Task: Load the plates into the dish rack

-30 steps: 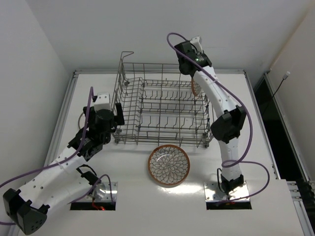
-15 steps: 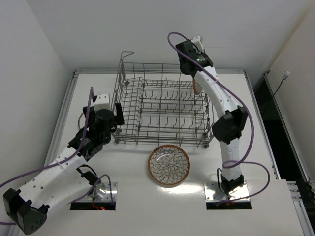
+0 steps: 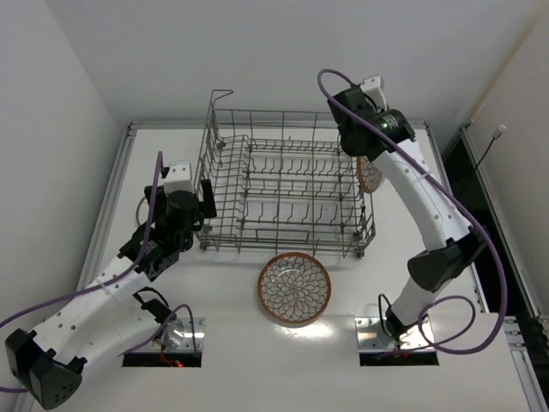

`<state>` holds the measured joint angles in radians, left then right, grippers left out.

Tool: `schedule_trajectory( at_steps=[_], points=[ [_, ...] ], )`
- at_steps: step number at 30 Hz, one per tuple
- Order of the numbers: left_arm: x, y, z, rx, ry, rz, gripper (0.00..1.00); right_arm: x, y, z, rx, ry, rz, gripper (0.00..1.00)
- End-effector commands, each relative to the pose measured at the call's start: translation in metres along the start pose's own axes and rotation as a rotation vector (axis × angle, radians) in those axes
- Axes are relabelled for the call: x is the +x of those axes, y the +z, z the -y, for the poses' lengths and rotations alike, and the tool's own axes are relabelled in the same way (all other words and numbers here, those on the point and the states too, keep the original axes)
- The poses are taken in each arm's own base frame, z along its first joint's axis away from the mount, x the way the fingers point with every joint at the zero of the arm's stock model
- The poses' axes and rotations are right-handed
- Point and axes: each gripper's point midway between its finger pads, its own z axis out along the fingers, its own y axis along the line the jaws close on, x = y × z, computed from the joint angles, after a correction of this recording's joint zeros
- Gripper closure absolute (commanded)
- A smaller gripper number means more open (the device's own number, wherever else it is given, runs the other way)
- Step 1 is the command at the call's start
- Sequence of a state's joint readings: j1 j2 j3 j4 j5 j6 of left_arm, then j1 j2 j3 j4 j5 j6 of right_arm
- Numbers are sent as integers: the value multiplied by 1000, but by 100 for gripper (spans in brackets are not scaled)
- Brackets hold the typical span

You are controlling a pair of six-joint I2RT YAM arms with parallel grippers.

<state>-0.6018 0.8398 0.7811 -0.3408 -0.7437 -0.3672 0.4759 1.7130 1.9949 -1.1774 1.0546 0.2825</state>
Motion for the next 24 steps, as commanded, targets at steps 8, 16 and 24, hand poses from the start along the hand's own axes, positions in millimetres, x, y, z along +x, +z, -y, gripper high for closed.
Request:
schedule_trajectory(
  at_steps=[8,16,24],
  points=[
    [-3,-1,0,7,-10,23,0,18,-37,-21,-99,46,7,100],
    [-3,-1,-1,-2,-10,26,0,54,-37,-37,-64,-60,-28,100],
    [-3,-1,-1,-2,-10,26,0,54,-35,-38,-30,-75,-17,100]
  ],
)
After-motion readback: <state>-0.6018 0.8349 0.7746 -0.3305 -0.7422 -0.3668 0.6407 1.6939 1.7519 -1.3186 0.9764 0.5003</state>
